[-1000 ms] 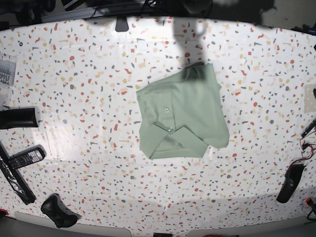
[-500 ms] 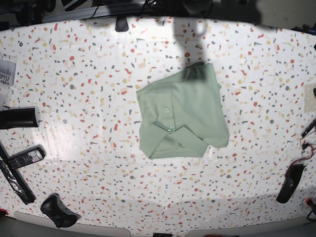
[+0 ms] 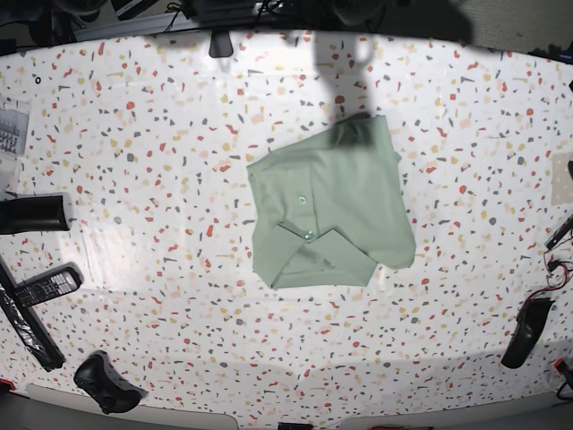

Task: Fold the T-shirt properly

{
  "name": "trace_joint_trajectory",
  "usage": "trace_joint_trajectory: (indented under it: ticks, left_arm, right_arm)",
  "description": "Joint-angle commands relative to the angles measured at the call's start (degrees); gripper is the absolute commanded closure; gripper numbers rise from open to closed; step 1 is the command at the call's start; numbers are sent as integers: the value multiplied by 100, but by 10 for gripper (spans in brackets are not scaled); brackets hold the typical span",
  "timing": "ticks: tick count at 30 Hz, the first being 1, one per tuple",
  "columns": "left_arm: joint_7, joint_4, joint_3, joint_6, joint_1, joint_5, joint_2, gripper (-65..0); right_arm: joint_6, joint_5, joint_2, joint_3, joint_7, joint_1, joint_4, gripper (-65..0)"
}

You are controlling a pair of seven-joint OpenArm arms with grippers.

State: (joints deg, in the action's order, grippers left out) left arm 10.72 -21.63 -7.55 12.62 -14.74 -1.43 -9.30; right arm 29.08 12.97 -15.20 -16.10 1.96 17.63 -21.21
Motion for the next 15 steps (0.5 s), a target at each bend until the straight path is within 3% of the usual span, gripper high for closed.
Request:
trace_joint_trajectory:
  ticks: [1,5,10,15]
  left_arm:
    - [-74,-20,-4,37,-20,-7,-4,-260]
    - [13,-20,-4,39,35,48,-13,-260]
    - [634,-20,-4,39,203,487,-13,-260]
    - [619,-20,-4,39,216,398,28,-260]
  right_arm:
    - [-85,-81,-42,-4,258,31,92,-212]
    - [-446,-581,-11,-7,933,33,385,-212]
    - [-450,-852,15,-7,986,31,435,-212]
    - [-450,-852,7,-7,1038,31,435,-212]
